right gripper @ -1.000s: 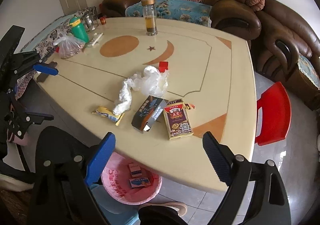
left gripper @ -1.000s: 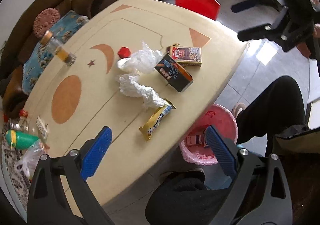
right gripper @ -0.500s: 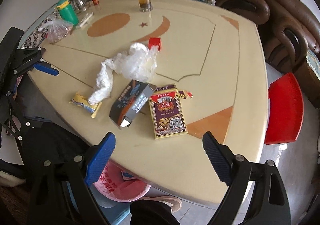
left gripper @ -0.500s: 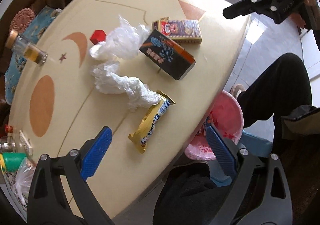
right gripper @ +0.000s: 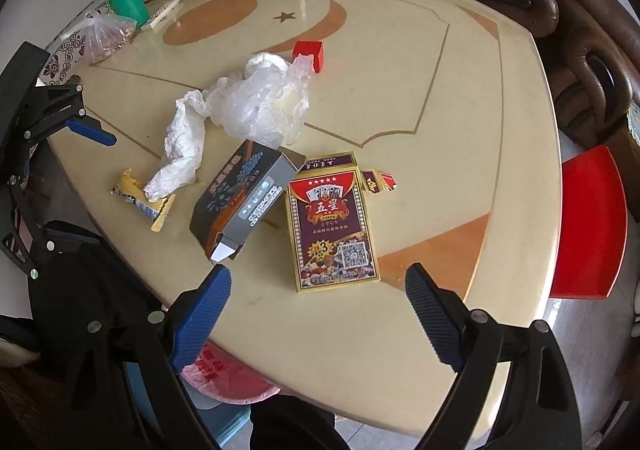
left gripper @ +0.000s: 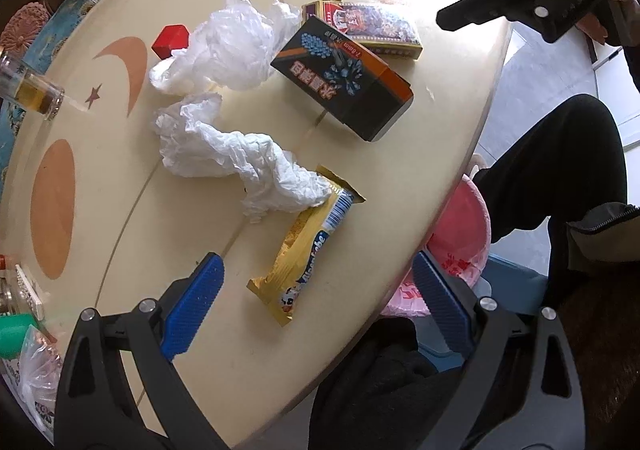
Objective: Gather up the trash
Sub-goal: 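Lower the left tool onto the yellow snack wrapper while the right tool approaches the card box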
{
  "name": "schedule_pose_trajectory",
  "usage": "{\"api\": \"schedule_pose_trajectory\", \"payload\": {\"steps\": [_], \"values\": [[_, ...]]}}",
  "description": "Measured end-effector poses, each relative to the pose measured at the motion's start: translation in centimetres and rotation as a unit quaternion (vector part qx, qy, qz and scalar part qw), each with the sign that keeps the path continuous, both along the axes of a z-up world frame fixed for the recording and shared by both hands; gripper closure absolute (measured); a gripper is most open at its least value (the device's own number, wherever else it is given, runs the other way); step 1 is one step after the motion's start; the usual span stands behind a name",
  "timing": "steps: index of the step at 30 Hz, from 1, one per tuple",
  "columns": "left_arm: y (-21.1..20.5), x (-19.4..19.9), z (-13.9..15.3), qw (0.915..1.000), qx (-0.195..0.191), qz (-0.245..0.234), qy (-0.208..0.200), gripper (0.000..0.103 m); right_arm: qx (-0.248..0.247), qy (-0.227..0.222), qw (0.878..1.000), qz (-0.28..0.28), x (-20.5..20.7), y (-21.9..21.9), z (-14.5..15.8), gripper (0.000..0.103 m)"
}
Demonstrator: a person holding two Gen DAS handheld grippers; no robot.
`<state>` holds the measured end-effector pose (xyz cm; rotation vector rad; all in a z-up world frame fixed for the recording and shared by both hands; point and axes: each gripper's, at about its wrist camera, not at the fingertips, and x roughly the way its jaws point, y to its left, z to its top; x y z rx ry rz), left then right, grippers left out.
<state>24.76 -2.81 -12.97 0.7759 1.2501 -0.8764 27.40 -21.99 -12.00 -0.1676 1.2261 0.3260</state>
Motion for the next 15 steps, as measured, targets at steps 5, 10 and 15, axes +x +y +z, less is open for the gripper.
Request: {"api": "schedule_pose_trajectory", "payload": {"steps": [5, 10, 15], "values": [[-0.2, 0.2, -0.8, 0.9999, 0.002, -0.006, 0.009, 0.01, -0.004, 0.009, 1.0, 0.003, 0.6, 0.1, -1.1, 0.016], [-0.3, 0.3, -1.5, 0.9998, 0.002, -0.01, 0.018, 0.01, -0.005, 0.02, 1.0, 0.005, 1.1, 0.2, -2.1, 0.016], [-0.5, 0.9, -2.3, 0.9997, 0.004, -0.005, 0.025, 0.01, -0.011, 0.028, 1.0, 0.008, 1.4, 0.2, -3.2, 0.016]]}}
